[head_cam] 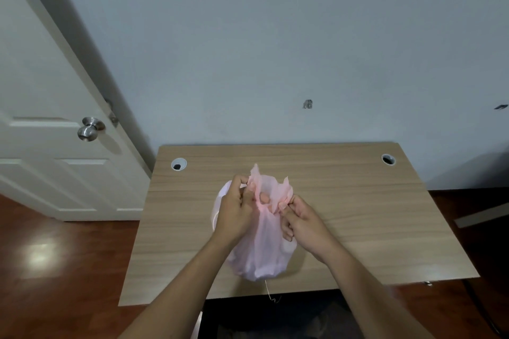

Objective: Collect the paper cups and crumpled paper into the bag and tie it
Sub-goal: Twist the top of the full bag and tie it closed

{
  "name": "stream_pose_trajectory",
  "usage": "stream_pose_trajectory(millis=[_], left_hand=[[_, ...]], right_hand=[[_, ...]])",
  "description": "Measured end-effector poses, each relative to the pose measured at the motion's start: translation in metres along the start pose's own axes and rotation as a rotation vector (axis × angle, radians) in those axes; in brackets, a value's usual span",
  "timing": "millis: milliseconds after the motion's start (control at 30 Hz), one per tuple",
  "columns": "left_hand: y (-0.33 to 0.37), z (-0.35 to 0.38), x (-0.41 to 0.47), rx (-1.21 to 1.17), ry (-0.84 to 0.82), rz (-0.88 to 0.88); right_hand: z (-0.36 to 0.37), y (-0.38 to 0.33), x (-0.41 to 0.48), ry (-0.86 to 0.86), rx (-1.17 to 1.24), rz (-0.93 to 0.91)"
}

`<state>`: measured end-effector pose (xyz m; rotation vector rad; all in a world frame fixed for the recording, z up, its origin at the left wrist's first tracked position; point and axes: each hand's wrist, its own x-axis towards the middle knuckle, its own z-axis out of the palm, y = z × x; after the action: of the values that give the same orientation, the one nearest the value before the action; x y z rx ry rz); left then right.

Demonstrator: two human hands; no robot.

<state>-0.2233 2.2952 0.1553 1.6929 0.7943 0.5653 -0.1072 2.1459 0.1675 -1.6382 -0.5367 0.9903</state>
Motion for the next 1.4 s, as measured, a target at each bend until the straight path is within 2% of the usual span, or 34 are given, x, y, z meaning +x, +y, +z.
stream_pose_trajectory(millis=[133,200,300,400,467,600,700,833,967,1167,1400], left_hand=[[0.012,-0.003,0.0,-0.314,-0.123,-0.04],[0.02,-0.002,-0.002,-0.351,-0.169,-0.059],[0.02,-0.002,-0.005,-0.365,-0.247,-0.085],[0.019,-0.005,-0.002,-0.456,-0.283,-0.171],[0.018,-0.009,0.002,-0.461,-0.348,-0.207],[0.016,-0.019,0.006,-0.389,-0.475,-0.159],[0.01,-0.017,0.004,-0.444,-0.389,-0.163],[0.007,-0.015,0.004,-0.507,-0.322,-0.255],[0.008,-0.02,0.005,-0.423,-0.352,-0.247],[0.022,-0.018,0.001,-0.323,-0.318,-0.143],[0.037,-0.016,-0.001,0.234,-0.287,0.289]], right_hand=[[0.0,-0.003,0.009,0.152,0.084,0.029],[0.002,-0.008,0.011,0.224,0.12,0.031],[0.005,-0.019,0.009,0.238,0.105,-0.011],[0.002,-0.026,0.005,0.175,0.045,-0.072],[-0.001,-0.028,0.003,0.09,-0.09,-0.119],[-0.008,-0.033,0.001,-0.061,-0.251,-0.149],[-0.011,-0.042,-0.001,-0.119,-0.242,-0.145],[-0.007,-0.043,-0.004,-0.152,-0.123,-0.134],[-0.009,-0.034,-0.001,-0.037,-0.21,-0.245],[-0.007,-0.025,0.008,0.197,-0.358,-0.19],[-0.002,-0.023,0.014,0.277,-0.41,-0.151]])
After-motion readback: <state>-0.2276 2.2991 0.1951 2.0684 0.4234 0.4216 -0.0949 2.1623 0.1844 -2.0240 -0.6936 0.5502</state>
